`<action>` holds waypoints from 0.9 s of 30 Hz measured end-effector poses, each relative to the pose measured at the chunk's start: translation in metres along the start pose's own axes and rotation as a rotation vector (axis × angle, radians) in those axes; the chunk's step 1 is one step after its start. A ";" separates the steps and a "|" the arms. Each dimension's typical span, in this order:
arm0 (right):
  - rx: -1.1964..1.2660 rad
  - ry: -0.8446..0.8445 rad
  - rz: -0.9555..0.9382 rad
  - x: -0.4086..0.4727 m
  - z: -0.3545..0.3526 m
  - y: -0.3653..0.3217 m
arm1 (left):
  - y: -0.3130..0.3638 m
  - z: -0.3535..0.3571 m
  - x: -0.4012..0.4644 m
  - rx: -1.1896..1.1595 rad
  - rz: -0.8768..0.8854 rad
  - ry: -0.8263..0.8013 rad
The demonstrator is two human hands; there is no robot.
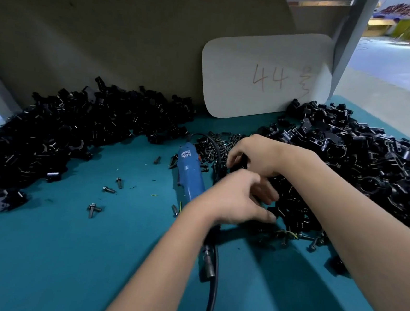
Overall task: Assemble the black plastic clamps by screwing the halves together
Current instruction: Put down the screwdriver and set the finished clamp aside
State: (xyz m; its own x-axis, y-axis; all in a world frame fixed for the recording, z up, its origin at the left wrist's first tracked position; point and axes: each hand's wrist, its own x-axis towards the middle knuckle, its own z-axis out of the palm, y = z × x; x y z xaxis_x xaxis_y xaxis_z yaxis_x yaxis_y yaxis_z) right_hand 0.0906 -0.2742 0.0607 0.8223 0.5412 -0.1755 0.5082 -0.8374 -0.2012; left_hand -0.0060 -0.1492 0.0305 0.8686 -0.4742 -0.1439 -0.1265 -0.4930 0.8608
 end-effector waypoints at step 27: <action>0.285 0.502 0.236 -0.027 -0.022 0.036 | -0.017 -0.040 0.016 0.007 -0.077 0.816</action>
State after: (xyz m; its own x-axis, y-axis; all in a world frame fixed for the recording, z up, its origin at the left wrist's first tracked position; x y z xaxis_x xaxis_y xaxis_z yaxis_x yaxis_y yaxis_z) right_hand 0.0923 -0.3207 0.0797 0.9594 0.1840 0.2138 0.2665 -0.8393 -0.4738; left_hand 0.0290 -0.1190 0.0329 0.9499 0.2398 0.2006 -0.0533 -0.5082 0.8596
